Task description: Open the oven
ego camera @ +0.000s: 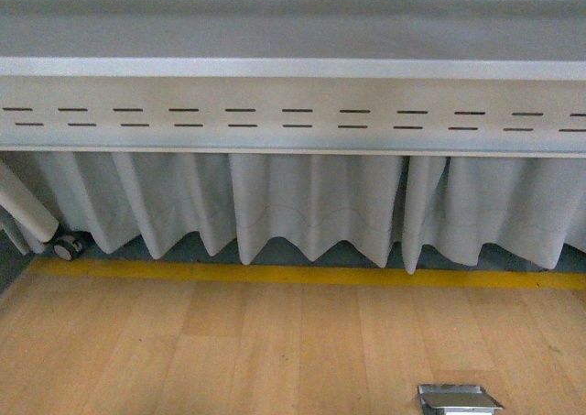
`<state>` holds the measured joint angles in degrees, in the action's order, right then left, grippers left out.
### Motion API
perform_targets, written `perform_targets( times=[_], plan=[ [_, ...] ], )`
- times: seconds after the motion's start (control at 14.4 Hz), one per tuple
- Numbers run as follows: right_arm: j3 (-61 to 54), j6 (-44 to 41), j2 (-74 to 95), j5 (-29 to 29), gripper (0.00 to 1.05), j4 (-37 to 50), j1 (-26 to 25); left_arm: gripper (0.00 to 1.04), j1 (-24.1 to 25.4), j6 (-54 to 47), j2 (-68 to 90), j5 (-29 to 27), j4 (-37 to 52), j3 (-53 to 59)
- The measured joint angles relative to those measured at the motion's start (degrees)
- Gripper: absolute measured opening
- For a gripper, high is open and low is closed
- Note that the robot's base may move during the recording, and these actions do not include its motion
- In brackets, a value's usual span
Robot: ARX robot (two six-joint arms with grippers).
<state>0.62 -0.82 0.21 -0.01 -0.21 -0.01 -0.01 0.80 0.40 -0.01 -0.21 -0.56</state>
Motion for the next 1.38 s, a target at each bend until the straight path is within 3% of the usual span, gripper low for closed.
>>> perform_targets(
  times=[1.38],
  plan=[
    [0.0,0.0,0.0,0.0,0.98,0.0,0.0,0.98,0.0,0.0,0.0,0.0,0.0,0.0]
  ],
)
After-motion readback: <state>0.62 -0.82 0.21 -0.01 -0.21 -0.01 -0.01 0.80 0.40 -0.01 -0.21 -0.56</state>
